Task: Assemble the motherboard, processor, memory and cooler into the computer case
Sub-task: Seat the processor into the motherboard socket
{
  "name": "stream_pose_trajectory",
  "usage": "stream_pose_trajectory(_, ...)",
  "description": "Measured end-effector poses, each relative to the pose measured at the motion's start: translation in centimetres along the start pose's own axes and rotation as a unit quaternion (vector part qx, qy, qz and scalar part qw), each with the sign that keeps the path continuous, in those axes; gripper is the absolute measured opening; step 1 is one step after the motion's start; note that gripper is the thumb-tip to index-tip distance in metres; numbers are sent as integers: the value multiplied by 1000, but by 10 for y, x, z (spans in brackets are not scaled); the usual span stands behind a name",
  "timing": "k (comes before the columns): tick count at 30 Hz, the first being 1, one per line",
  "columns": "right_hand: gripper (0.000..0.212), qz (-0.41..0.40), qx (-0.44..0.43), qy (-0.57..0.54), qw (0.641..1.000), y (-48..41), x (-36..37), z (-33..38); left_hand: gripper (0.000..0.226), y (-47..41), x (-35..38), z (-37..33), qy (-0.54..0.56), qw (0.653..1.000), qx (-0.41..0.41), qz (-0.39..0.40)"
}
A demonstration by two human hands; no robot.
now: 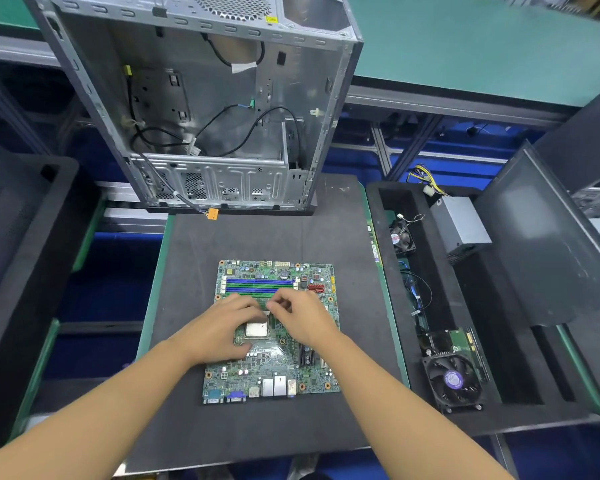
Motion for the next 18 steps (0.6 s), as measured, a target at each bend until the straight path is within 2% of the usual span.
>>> stream_pose_trajectory(3,17,4,7,2,1000,-1,1,-1,52,1,0,-1,5,1000,3,-3)
stream_pose_trajectory(10,17,1,3,1,1000,-1,0,0,23,0,0,-8,-39,997,30,-55)
stream_pose_trajectory(15,16,2,4,4,1000,-1,0,-1,19,-2,-3,-7,-54,996,51,-42)
stream_pose_trajectory(18,17,7,5,4,1000,-1,0,-2,20,-2,-3,-7,-55,997,35,-43)
Point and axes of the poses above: each hand's wrist, its own y-axis away from the middle knuckle, its own x-axis out of the palm, z = x × y, the point moved 4 cm from there along -y, towards the middle knuckle, and after that the axes turned 10 degrees about -y, right-handed, at the moved point
